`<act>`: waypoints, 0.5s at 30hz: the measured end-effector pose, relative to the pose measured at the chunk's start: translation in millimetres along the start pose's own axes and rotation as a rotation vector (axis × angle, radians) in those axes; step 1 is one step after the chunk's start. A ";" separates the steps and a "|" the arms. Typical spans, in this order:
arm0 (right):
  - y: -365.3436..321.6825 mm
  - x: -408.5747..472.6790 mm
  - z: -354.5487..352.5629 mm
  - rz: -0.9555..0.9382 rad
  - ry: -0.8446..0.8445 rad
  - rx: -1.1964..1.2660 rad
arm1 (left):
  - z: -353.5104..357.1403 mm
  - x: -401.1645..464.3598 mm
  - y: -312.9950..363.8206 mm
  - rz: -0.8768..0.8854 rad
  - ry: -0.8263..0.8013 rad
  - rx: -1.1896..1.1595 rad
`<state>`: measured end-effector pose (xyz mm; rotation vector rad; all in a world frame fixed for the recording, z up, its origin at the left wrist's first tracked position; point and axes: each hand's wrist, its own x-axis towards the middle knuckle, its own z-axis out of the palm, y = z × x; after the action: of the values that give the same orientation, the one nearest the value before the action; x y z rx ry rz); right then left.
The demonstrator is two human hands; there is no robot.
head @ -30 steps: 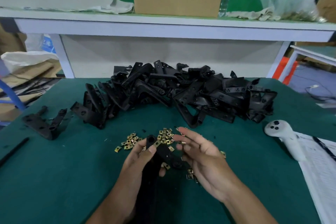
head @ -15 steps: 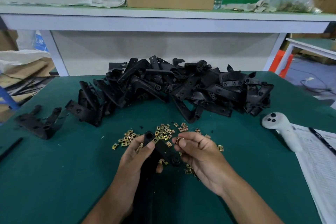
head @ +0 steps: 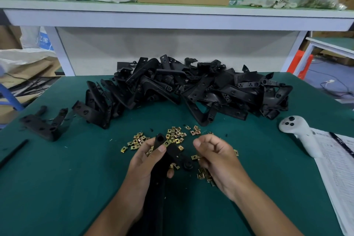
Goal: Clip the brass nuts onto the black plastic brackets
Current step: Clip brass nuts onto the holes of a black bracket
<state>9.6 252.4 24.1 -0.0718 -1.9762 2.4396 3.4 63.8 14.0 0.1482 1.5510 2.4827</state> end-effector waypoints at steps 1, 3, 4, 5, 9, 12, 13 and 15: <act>-0.3 0.0 -0.7 -0.003 -0.001 0.008 | -1.2 0.1 -0.5 0.003 -0.008 0.006; -0.8 0.1 -2.1 0.001 -0.014 0.038 | -2.3 1.0 -1.3 0.002 -0.018 0.002; -0.8 0.4 -2.6 0.010 -0.024 0.051 | -2.6 1.6 -1.6 0.001 -0.018 -0.004; -0.7 0.8 -2.8 0.023 -0.036 0.064 | -2.5 2.8 -1.8 0.006 -0.012 -0.007; -1.1 1.0 -1.8 0.061 -0.093 0.118 | 0.5 4.4 -1.5 0.050 0.014 0.049; -2.9 0.5 -0.7 0.062 -0.131 0.119 | 0.6 3.1 -1.2 0.049 0.027 0.101; -3.6 0.2 -0.1 0.059 -0.136 0.122 | 0.5 2.8 -1.1 0.045 0.029 0.111; -3.8 -0.4 0.8 0.056 -0.134 0.126 | 0.1 2.0 -0.4 0.036 0.032 0.107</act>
<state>9.9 252.4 28.1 0.0390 -1.8869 2.6643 1.5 64.5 13.6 0.1554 1.7097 2.4405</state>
